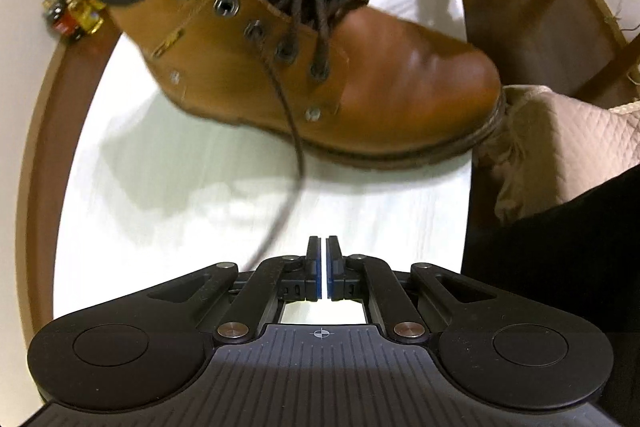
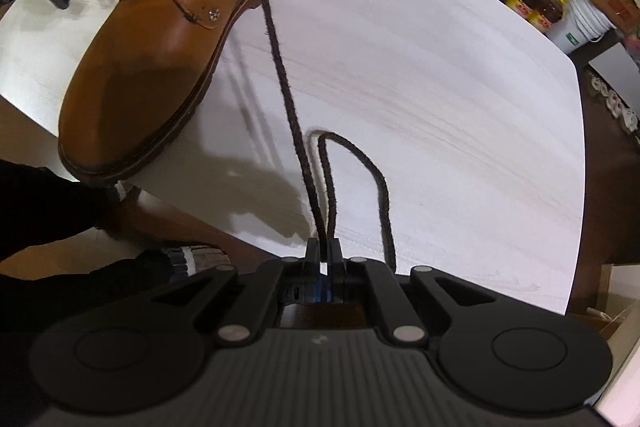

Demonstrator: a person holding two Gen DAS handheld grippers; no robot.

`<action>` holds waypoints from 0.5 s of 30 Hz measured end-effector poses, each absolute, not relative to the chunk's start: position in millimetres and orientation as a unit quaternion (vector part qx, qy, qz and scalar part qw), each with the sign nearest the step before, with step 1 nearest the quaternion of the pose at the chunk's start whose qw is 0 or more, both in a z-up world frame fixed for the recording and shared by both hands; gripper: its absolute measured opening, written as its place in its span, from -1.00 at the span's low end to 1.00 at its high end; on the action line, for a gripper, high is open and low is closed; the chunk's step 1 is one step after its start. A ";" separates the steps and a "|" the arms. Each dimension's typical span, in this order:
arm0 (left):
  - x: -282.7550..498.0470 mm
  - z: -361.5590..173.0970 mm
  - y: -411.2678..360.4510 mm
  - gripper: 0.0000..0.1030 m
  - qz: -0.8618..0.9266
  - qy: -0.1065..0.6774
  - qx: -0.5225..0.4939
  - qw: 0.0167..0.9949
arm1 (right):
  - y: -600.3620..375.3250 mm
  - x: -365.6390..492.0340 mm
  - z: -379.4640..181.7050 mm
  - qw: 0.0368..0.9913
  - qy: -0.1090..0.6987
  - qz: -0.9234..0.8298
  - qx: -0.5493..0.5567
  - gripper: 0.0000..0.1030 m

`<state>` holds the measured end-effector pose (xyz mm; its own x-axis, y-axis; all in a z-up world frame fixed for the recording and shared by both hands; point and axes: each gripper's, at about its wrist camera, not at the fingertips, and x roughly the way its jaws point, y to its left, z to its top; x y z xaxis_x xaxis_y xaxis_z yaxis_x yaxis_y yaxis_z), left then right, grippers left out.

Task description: Lace up shoes with both hands

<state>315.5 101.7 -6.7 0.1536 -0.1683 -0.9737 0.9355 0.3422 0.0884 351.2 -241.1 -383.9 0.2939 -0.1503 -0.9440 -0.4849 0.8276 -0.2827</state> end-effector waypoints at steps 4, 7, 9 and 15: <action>314.8 2.6 114.8 -0.91 -0.409 0.497 0.381 0.664 | -237.7 348.4 -384.3 0.748 0.592 0.100 -0.284 -0.73; 316.4 20.9 120.6 -0.87 -0.404 0.482 0.375 0.681 | -239.0 348.4 -373.2 0.768 0.589 0.090 -0.235 -0.69; 316.5 29.9 118.1 -0.86 -0.402 0.470 0.374 0.691 | -243.4 349.1 -364.9 0.787 0.586 0.077 -0.177 -0.69; 308.9 49.4 97.2 -0.86 -0.410 0.428 0.372 0.715 | -236.6 338.2 -364.4 0.796 0.558 0.068 -0.226 -0.68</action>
<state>308.9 97.2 49.4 0.2982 -0.2671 -0.9163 0.9037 0.3879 0.1810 338.2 -236.6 -364.4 0.3685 -0.1444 -0.9184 -0.3609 0.8882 -0.2844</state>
